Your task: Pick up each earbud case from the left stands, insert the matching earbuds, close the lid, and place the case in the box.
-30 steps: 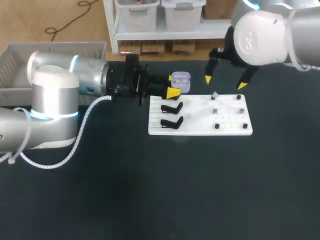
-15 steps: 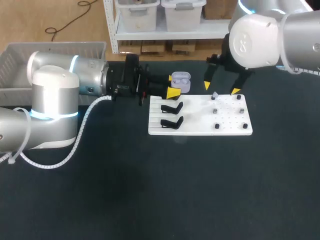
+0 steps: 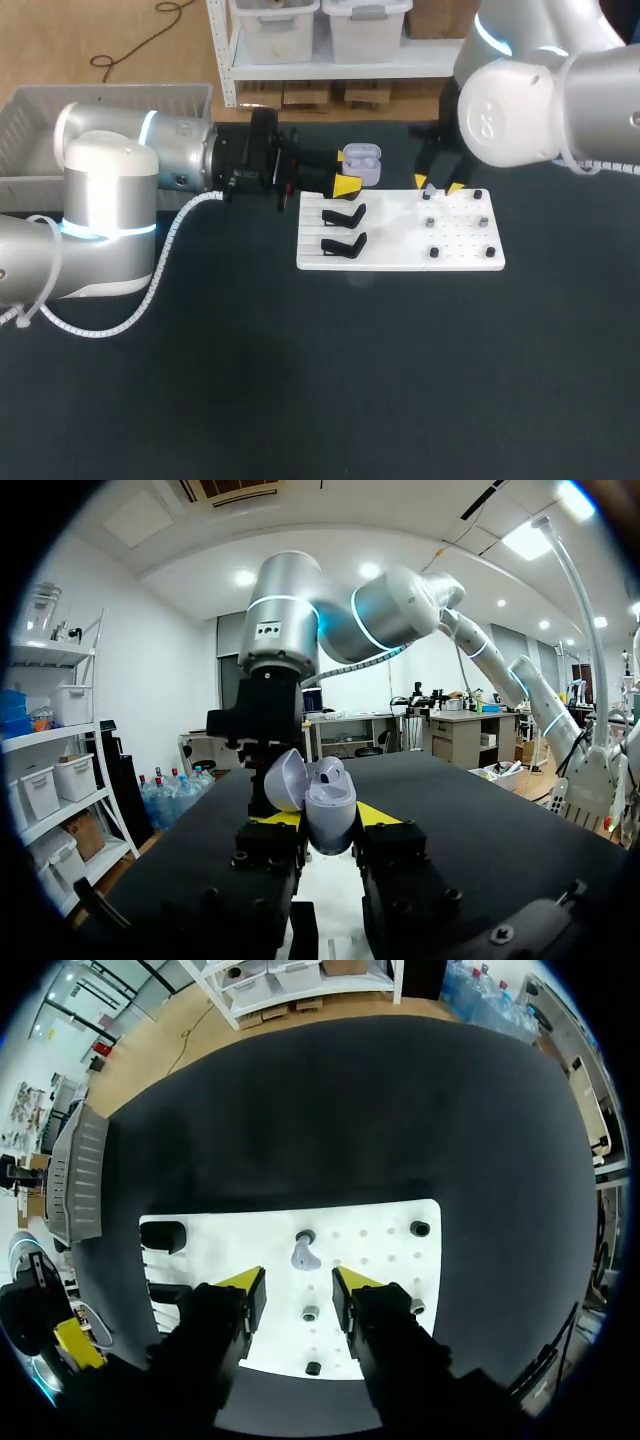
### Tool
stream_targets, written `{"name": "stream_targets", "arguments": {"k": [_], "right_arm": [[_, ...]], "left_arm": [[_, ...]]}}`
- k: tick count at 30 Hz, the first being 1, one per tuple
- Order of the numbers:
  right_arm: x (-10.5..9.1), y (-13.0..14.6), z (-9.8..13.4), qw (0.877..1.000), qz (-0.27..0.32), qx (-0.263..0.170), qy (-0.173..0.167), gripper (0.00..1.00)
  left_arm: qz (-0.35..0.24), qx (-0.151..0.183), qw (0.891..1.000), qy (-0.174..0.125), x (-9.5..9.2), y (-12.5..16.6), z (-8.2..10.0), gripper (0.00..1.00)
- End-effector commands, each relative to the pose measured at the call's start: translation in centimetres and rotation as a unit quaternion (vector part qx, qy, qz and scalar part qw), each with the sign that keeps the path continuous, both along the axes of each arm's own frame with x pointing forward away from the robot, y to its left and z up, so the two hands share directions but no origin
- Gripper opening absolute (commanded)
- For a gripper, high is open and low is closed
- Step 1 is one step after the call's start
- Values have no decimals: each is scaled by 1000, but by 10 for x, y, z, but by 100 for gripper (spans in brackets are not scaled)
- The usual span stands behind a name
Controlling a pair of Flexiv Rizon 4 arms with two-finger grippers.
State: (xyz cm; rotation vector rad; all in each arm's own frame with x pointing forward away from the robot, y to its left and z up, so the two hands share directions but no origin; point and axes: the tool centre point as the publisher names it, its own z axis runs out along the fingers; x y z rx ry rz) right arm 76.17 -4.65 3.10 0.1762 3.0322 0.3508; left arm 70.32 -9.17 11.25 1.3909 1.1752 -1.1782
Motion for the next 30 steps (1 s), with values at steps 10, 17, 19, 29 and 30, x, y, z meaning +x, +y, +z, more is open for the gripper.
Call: {"name": "stream_targets", "arguments": {"k": [10, 17, 19, 29, 30], "right_arm": [[6, -1, -13, 1000, -9, -2, -10, 32], [8, -1, -16, 1000, -13, -1, -10, 31], [8, -1, -16, 1000, -14, -1, -10, 31], [9, -1, -17, 1000, -17, -4, -8, 29], [9, -1, -17, 1000, -18, -5, -8, 29]], "left_arm": [[2, -1, 1000, -1, -2, 0, 0, 0], [2, -1, 1000, -1, -2, 0, 0, 0], [2, -1, 1000, -1, -2, 0, 0, 0], [2, -1, 1000, -1, -2, 0, 0, 0], [2, -1, 1000, -1, -2, 0, 0, 0]]}}
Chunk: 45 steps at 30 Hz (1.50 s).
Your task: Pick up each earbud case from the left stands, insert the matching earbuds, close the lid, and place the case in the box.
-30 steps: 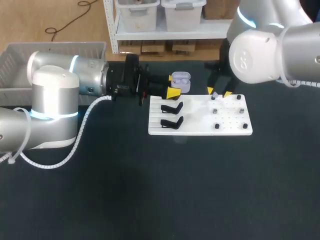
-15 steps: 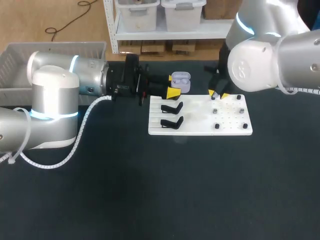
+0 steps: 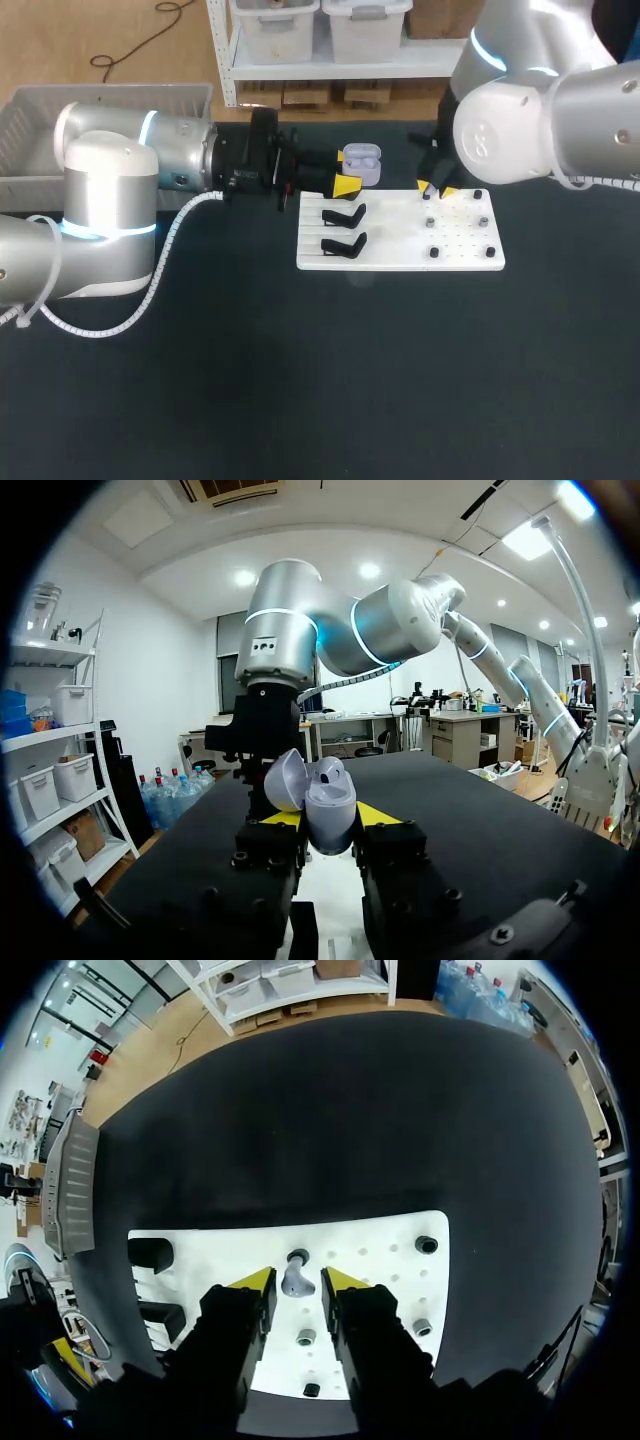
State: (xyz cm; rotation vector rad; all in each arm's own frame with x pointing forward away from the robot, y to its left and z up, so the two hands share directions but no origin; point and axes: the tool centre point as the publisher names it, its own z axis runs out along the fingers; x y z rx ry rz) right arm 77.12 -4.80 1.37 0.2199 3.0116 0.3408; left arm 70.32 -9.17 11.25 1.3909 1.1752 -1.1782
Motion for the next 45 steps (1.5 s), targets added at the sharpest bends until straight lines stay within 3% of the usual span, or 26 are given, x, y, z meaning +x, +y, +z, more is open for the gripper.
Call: {"name": "stream_targets", "arguments": {"k": [1, 12, 19, 25, 35, 45], "right_arm": [[-1, 0, -1, 1000, -2, -3, 0, 29], [-2, 0, -4, 1000, -5, -12, 5, 21], [-2, 0, -4, 1000, -5, -14, 6, 0], [-7, -2, 4, 1000, -4, -16, 3, 0], [-19, -12, 74, 999, 24, -26, -30, 0], [-33, -6, 160, 991, 125, -40, -36, 0]], "left_arm": [[2, -1, 1000, -1, -2, 0, 0, 0], [2, -1, 1000, -1, -2, 0, 0, 0], [2, -1, 1000, -1, -2, 0, 0, 0], [2, -1, 1000, -1, -2, 0, 0, 0], [2, -1, 1000, -1, -2, 0, 0, 0], [2, -1, 1000, -1, -2, 0, 0, 0]]}}
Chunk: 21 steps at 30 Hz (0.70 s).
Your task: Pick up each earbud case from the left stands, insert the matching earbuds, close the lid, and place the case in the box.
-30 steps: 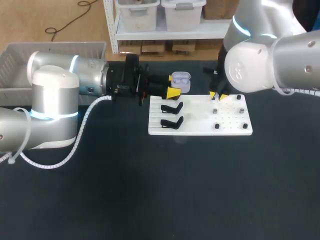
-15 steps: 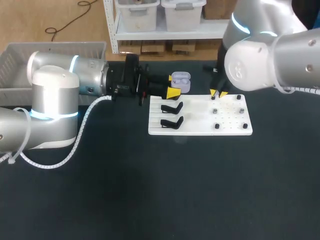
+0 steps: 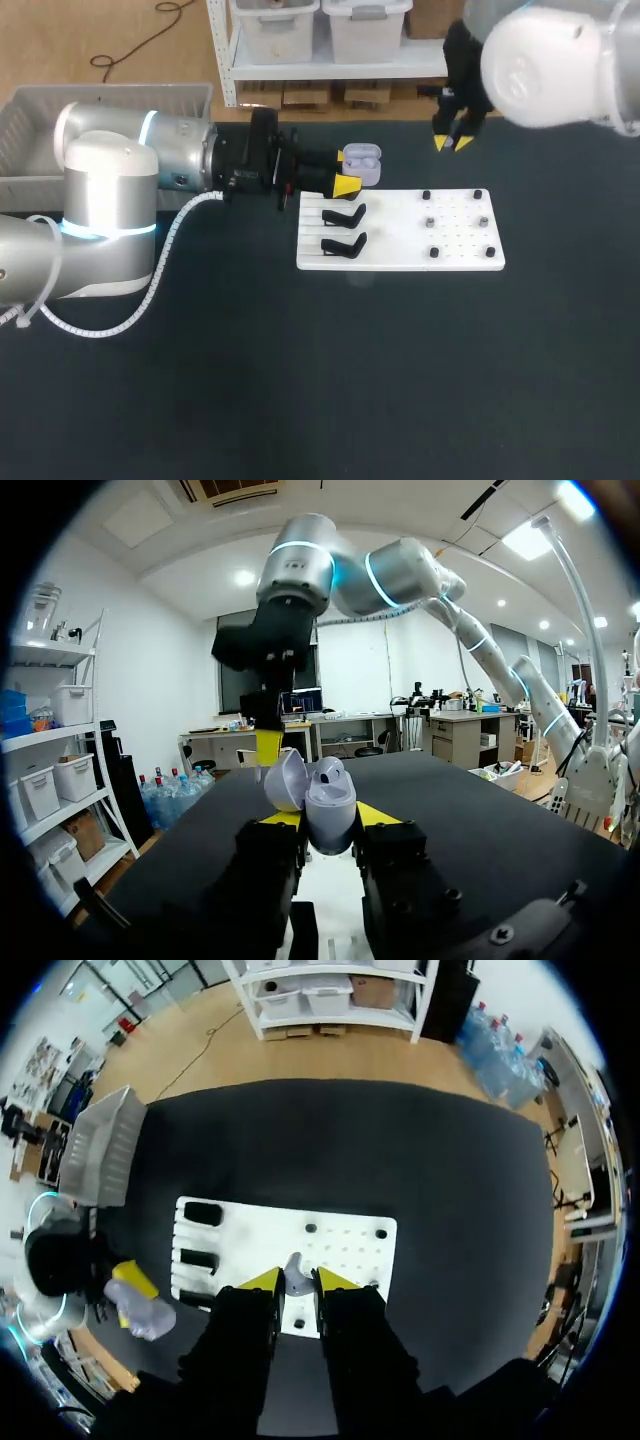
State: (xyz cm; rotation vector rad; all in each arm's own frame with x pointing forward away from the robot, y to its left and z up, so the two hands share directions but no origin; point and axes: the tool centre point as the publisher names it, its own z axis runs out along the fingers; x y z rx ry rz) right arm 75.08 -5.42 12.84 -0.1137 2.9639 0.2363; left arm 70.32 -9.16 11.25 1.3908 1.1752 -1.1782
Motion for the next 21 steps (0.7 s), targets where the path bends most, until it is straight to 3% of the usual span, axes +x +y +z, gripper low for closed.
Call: {"name": "stream_targets", "arguments": {"k": [1, 12, 21], "right_arm": [[-15, 3, 52, 999, 33, -2, 9, 0], [-37, 54, 82, 989, 143, -6, 43, 0], [-53, 88, 77, 979, 187, -13, 79, 0]], "left_arm": [[2, -1, 1000, -2, -2, 0, 0, 0], [2, -1, 1000, -2, -2, 0, 0, 0], [2, -1, 1000, -2, -2, 0, 0, 0]]}}
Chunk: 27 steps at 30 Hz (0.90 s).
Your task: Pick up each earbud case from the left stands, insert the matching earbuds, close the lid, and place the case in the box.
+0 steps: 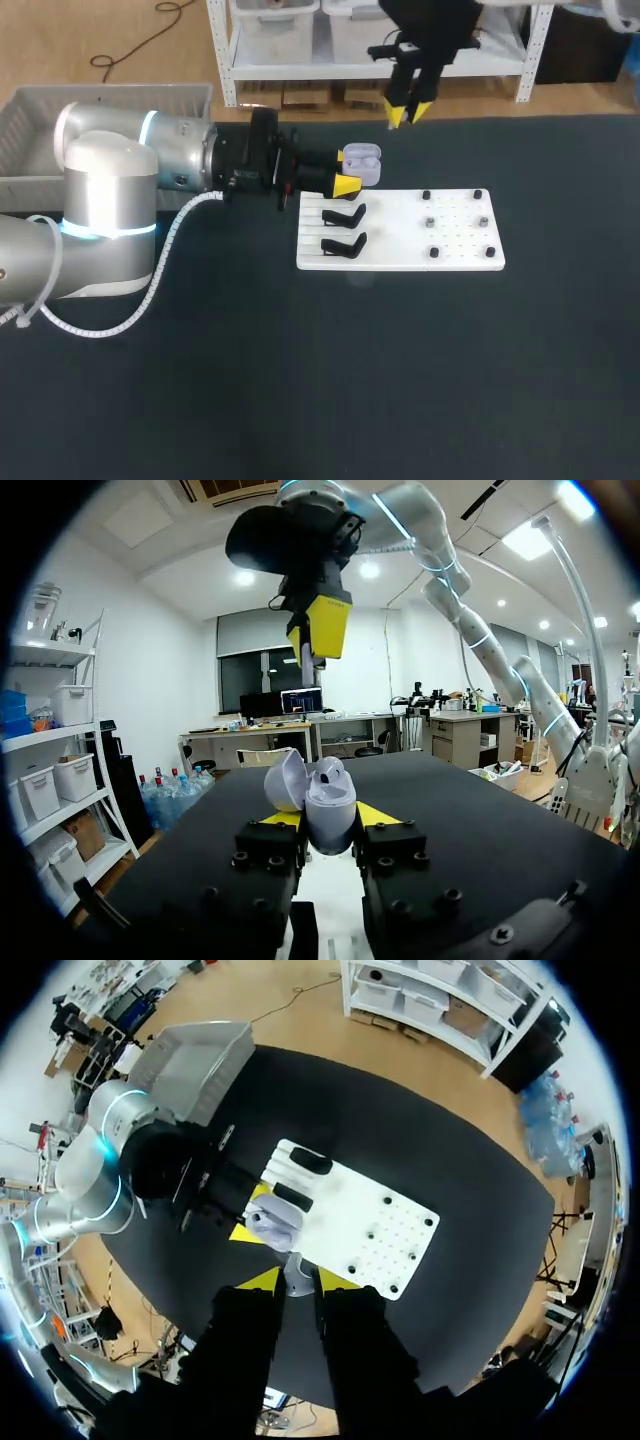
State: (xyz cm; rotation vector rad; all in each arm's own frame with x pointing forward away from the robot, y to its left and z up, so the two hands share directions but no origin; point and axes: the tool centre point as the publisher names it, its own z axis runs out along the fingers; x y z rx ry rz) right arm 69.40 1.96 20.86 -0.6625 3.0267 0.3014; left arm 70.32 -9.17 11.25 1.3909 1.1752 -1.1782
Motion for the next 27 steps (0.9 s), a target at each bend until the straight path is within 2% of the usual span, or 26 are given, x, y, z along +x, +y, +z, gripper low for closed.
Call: {"name": "stream_targets", "arguments": {"k": [1, 7, 9, 27], "right_arm": [[2, 17, -5, 999, 9, -22, 25, 0], [-3, 33, -19, 999, 9, -38, 24, 0], [-1, 37, -28, 999, -7, -46, 23, 0], [-1, 37, -28, 999, -7, -46, 23, 0]], "left_arm": [[2, -1, 1000, -2, -2, 0, 0, 0], [2, -1, 1000, -2, -2, 0, 0, 0], [2, -1, 1000, -2, -2, 0, 0, 0], [2, -1, 1000, -2, -2, 0, 0, 0]]}}
